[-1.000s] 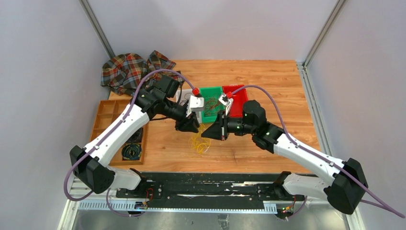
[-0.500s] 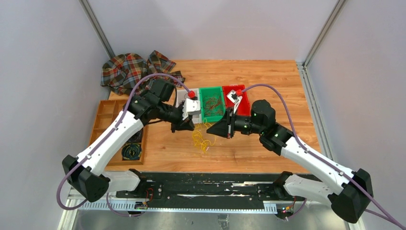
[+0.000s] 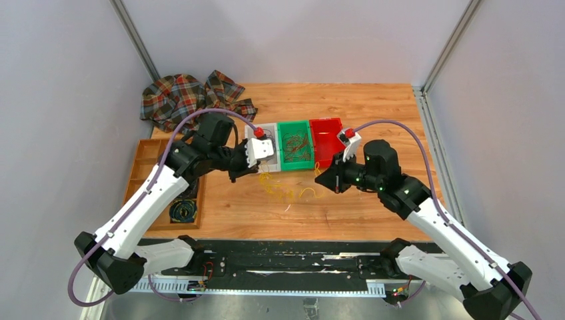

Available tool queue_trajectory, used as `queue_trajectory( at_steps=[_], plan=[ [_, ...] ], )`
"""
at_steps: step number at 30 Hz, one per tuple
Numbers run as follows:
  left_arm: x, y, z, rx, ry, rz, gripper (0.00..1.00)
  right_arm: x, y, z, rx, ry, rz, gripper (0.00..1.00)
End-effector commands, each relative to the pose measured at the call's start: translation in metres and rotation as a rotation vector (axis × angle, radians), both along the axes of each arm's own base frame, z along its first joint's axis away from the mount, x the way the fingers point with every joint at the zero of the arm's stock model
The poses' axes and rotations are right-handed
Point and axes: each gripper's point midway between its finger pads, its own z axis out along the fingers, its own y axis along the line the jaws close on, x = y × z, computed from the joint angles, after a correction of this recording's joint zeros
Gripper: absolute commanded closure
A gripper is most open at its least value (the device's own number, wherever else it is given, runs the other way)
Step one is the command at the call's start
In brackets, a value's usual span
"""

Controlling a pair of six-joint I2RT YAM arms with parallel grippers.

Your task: Untangle the cables

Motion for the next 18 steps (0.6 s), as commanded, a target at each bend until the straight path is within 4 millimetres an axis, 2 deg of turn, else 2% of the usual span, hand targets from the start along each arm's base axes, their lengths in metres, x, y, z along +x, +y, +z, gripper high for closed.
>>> queue_trajectory(
  at_steps=[1, 4, 7, 10, 11, 12, 14, 15, 18],
  plan=[
    [0.014, 0.014, 0.012, 0.054, -0.117, 0.047, 0.99, 0.01, -0.038, -0.015, -0.178, -0.04, -0.116, 0.99],
    [0.014, 0.019, 0.007, 0.083, -0.13, 0.041, 0.99, 0.011, -0.047, -0.01, -0.186, -0.067, -0.151, 0.99],
    [0.006, 0.02, -0.015, 0.102, -0.082, 0.015, 0.99, 0.011, -0.05, 0.006, -0.146, -0.098, -0.168, 0.99],
    [-0.005, 0.018, -0.04, 0.111, 0.0, -0.015, 0.97, 0.009, -0.044, 0.03, -0.073, -0.126, -0.15, 0.99],
    [-0.008, 0.016, -0.047, 0.11, 0.029, -0.021, 0.85, 0.008, -0.039, 0.04, -0.037, -0.138, -0.131, 0.99],
    [-0.011, 0.015, -0.054, 0.109, 0.061, -0.023, 0.65, 0.006, -0.034, 0.048, -0.002, -0.143, -0.112, 0.99],
    [-0.014, 0.011, -0.052, 0.091, 0.08, -0.03, 0.27, 0.004, -0.023, 0.063, 0.067, -0.141, -0.078, 0.99],
    [-0.014, 0.009, -0.047, 0.074, 0.077, -0.034, 0.16, 0.005, -0.02, 0.069, 0.088, -0.145, -0.072, 1.0],
    [-0.015, -0.004, -0.019, -0.014, 0.07, -0.043, 0.06, 0.007, -0.007, 0.084, 0.184, -0.13, -0.051, 0.99]
  ],
)
